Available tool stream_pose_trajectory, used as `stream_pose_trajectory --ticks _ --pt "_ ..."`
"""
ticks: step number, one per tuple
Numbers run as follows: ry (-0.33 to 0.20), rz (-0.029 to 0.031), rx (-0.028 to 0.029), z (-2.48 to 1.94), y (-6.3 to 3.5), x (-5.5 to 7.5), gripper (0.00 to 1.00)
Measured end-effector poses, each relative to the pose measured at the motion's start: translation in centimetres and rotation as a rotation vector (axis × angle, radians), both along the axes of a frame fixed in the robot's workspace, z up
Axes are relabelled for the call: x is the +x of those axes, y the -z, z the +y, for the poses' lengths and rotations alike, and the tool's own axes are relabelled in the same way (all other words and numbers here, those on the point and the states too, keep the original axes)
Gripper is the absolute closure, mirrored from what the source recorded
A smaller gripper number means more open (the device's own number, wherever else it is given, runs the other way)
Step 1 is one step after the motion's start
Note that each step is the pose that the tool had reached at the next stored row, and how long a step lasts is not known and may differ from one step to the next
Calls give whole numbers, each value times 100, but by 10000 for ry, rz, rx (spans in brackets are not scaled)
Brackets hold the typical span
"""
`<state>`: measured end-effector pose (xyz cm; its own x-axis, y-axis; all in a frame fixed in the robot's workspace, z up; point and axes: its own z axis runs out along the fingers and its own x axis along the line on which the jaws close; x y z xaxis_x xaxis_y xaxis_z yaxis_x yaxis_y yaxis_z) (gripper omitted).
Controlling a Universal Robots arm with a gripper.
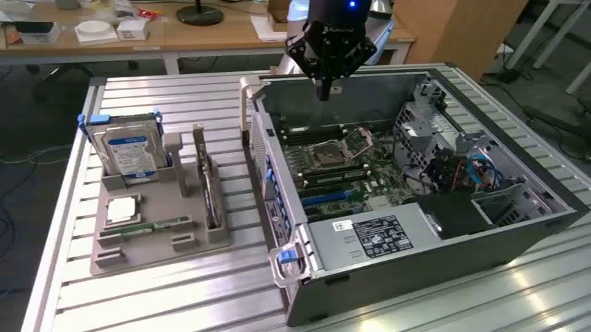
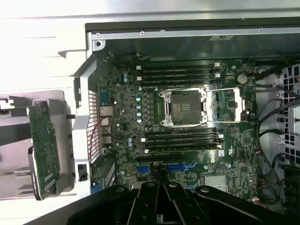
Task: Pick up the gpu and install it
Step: 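Reach for the gpu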
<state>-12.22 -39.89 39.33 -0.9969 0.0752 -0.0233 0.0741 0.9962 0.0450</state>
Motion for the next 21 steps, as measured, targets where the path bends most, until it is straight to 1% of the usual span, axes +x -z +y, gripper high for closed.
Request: stream_pose_trajectory --ticks 9,21 --pt "1 0 0 0 0 -18 90" --pt "1 0 0 0 0 -88 90"
